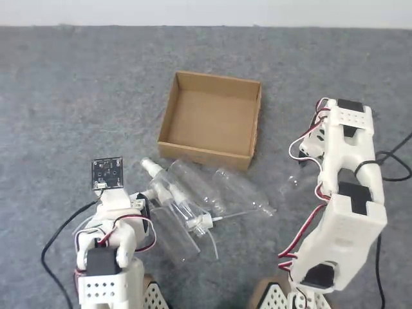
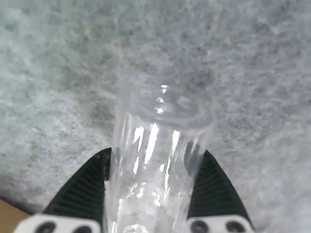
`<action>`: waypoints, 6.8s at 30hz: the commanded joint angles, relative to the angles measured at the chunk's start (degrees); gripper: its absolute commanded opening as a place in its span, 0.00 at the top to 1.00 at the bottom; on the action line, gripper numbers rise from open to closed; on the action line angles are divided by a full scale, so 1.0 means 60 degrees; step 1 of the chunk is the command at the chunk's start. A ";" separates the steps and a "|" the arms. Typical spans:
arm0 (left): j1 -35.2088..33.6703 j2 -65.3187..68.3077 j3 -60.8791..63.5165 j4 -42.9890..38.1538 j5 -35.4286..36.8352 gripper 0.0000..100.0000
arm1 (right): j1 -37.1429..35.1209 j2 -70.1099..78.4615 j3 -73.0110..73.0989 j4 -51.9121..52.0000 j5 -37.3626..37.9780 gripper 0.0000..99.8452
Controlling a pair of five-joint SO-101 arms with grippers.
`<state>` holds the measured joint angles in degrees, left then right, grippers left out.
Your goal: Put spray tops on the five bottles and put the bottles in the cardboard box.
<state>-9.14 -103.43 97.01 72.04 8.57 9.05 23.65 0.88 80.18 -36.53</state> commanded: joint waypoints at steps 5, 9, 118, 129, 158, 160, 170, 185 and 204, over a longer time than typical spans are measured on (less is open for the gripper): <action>0.0015 -0.0132 -0.0081 0.0044 0.0088 0.92 | 0.0051 -0.0330 -0.0615 0.0813 -0.2930 0.98; 0.0015 -0.0132 -0.0081 0.0044 0.0088 0.92 | 0.0125 -0.0330 -0.0615 0.0813 -0.3297 0.98; 0.0015 -0.0132 -0.0081 0.0044 0.0088 0.92 | -0.0535 -0.4535 -0.0542 0.3788 0.6095 0.91; 0.0015 -0.0132 -0.0081 0.0044 0.0088 0.92 | -0.0608 -0.4535 -0.0352 0.3788 0.8117 0.99; 0.0015 -0.0132 -0.0081 0.0044 0.0088 0.92 | -0.2498 -0.7099 0.2183 0.3729 1.1722 0.93; 0.0015 -0.0132 -0.0081 0.0044 0.0088 0.92 | -0.2454 -0.7084 0.2388 0.3700 1.2205 0.84; 0.0015 -0.0132 -0.0081 0.0044 0.0088 0.92 | -0.2352 -0.7084 0.3399 0.2689 1.3656 0.74; 0.0015 -0.0132 -0.0081 0.0044 0.0088 0.92 | -0.2190 -0.7070 0.5245 0.0227 1.5692 0.73; 0.0015 -0.0132 -0.0081 0.0044 0.0088 0.92 | -0.2132 -0.7070 0.6799 -0.2103 1.5722 0.73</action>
<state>-9.14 -103.43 97.01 72.04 8.57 -4.66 -15.74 41.49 69.01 56.66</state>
